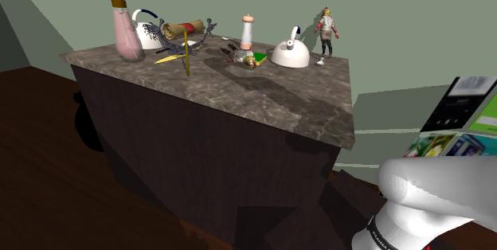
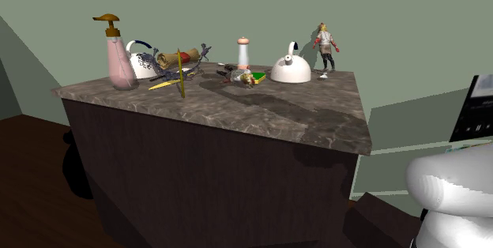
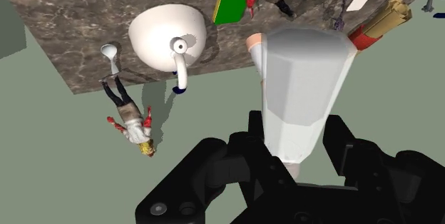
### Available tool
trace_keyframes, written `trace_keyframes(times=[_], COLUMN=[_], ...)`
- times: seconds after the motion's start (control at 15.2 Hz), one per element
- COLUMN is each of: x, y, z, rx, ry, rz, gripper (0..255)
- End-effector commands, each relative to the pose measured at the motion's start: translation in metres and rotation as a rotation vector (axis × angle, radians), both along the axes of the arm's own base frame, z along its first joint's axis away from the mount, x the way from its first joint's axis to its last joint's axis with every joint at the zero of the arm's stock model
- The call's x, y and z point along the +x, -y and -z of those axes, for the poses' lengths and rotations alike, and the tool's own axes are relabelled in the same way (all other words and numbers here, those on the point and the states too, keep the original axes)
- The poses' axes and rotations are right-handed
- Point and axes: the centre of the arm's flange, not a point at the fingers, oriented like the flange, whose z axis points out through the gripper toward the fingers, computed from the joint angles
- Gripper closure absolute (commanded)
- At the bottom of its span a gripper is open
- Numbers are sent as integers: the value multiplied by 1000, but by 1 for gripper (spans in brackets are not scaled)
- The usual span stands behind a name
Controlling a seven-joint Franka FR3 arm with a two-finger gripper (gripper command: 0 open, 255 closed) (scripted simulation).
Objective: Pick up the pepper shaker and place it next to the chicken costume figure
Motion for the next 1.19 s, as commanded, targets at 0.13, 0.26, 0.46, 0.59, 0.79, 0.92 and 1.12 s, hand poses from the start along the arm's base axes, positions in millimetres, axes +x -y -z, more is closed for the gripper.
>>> trace_keyframes(times=[0.13,0.26,0.46,0.59,0.79,0.92,1.12], x=[5,7,11,14,17,20,24], y=[55,81,121,147,186,213,252], z=[0,0,0,0,0,0,0], rx=[0,0,0,0,0,0,0], ry=[0,0,0,0,0,0,0], rz=[0,0,0,0,0,0,0], gripper=[255,255,255,255,255,255,255])
